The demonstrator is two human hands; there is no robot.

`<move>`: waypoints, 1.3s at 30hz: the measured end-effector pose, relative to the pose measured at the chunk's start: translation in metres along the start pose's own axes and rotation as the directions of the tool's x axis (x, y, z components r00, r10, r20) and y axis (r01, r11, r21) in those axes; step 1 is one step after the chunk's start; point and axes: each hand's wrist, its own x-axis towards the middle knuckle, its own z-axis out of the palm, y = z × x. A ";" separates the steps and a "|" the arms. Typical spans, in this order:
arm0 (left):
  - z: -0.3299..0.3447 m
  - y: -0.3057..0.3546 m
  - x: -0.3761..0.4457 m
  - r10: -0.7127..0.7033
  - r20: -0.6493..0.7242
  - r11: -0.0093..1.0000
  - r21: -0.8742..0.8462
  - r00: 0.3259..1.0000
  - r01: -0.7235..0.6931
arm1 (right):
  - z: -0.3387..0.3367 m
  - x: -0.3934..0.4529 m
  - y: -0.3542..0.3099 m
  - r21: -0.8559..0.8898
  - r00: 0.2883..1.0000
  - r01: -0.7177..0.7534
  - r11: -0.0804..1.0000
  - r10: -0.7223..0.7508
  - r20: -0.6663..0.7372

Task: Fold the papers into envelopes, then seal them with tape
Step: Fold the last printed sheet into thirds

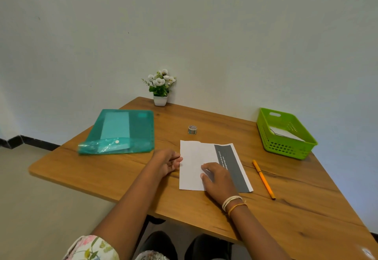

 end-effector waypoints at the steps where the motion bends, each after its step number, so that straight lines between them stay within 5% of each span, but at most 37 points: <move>1: -0.001 -0.001 0.001 0.003 0.017 1.000 -0.009 1.000 -0.003 | 0.000 0.000 0.000 0.010 1.000 0.002 1.000 -0.002 -0.001; 4: 0.001 -0.007 0.000 0.069 0.089 0.997 -0.029 0.994 -0.067 | -0.002 0.000 -0.003 0.058 1.000 0.013 0.998 -0.012 -0.009; 6: 0.006 -0.018 0.002 0.226 0.174 0.974 -0.011 0.958 -0.228 | -0.003 0.000 -0.006 0.111 1.000 0.019 0.994 -0.019 -0.003; 11: 0.015 -0.043 0.007 0.634 0.302 0.756 -0.044 0.712 -0.653 | -0.004 0.005 -0.020 0.364 0.993 -0.113 0.924 0.096 0.064; 15: 0.021 -0.061 0.013 0.713 0.438 0.524 0.187 0.548 -0.831 | -0.009 0.015 -0.029 0.541 0.968 -0.248 0.804 0.185 0.169; 22: 0.029 -0.072 0.017 0.664 0.567 0.044 0.622 0.489 -0.782 | -0.032 0.036 -0.021 0.122 0.909 -0.411 0.903 0.416 -0.020; 25: 0.030 -0.075 0.017 0.676 0.544 -0.022 0.690 0.497 -0.724 | -0.037 0.036 -0.013 0.017 0.880 -0.474 0.880 0.474 -0.034; 28: 0.030 -0.079 0.020 0.769 0.401 -0.098 0.844 0.498 -0.528 | -0.031 0.031 -0.006 0.152 0.859 -0.499 0.853 0.510 -0.042; 30: 0.029 -0.078 0.021 0.783 0.295 -0.046 0.906 0.547 -0.422 | -0.027 0.030 -0.003 0.315 0.836 -0.509 0.801 0.547 -0.043; 33: 0.028 -0.072 0.021 0.734 0.311 0.053 0.860 0.604 -0.507 | -0.026 0.033 -0.003 0.449 0.813 -0.516 0.730 0.582 -0.012; 39: 0.022 -0.066 0.010 0.771 0.167 0.415 0.599 0.614 -0.684 | -0.022 0.030 -0.009 0.180 0.901 -0.418 0.890 0.432 -0.045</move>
